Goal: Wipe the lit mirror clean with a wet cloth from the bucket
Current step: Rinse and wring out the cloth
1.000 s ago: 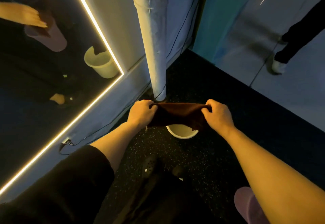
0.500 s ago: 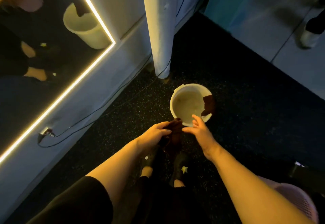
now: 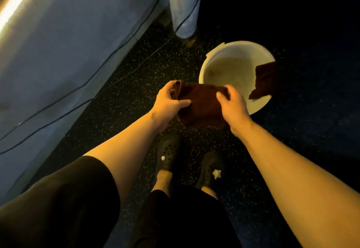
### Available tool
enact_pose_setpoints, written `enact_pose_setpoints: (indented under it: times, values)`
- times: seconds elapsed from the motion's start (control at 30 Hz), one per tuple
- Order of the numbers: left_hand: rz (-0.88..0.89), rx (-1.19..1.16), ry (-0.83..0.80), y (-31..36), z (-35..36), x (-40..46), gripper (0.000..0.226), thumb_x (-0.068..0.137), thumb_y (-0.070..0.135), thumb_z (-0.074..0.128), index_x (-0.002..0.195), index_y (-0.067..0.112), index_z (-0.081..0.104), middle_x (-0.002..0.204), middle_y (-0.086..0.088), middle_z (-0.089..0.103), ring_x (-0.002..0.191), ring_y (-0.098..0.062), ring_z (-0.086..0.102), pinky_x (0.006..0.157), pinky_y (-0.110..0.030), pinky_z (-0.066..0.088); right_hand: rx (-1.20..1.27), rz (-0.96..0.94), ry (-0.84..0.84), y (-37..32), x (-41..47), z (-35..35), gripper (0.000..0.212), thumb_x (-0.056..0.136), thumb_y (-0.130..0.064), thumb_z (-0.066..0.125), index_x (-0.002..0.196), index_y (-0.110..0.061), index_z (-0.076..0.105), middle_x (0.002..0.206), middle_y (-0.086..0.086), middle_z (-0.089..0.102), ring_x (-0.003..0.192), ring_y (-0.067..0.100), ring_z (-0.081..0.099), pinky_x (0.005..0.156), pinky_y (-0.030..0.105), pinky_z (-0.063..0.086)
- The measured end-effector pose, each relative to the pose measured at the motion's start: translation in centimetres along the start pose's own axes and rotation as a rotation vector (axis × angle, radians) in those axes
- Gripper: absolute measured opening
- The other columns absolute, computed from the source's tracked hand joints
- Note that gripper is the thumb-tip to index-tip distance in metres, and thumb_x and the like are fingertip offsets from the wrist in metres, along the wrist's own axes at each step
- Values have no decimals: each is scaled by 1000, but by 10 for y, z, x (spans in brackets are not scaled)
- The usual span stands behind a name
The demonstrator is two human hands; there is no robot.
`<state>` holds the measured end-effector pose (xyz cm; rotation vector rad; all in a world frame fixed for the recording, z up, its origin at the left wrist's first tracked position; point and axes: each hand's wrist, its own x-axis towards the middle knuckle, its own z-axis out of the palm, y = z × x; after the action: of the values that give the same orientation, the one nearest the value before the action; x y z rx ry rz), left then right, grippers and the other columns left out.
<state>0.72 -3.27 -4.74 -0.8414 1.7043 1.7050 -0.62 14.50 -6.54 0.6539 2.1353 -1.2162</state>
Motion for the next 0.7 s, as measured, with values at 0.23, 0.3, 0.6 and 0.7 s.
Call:
enact_pose_setpoints:
  times: [0.23, 0.3, 0.6, 0.7]
  values:
    - [156, 410, 104, -26, 29, 74, 74, 91, 6, 61, 154, 22, 24, 158, -4, 18, 140, -18, 29, 103, -20, 41, -392, -109, 183, 5, 56, 15, 63, 97, -29, 61, 151, -18, 32, 152, 12, 35, 137, 30, 39, 107, 39, 35]
    - [125, 425, 4, -35, 45, 82, 67, 90, 2, 57, 151, 16, 33, 154, -8, 34, 139, -20, 36, 112, -24, 34, -405, -179, 91, 16, 53, 27, 47, 96, -18, 59, 142, -16, 49, 143, 9, 50, 128, 27, 50, 104, 36, 39]
    - [-34, 358, -75, -32, 55, 71, 55, 92, 2, 53, 145, 15, 44, 135, -6, 55, 116, -17, 57, 95, -28, 50, -443, -98, -215, 17, 34, 22, 50, 101, -14, 49, 150, -19, 40, 150, 9, 46, 135, 29, 44, 108, 36, 35]
    - [-98, 386, -54, -23, 48, 42, 26, 94, 7, 53, 118, 9, 64, 81, -5, 60, 61, -13, 52, 51, -19, 42, -416, -33, -228, 17, 9, 7, 46, 100, -19, 54, 146, -16, 47, 141, 12, 54, 127, 30, 50, 101, 36, 39]
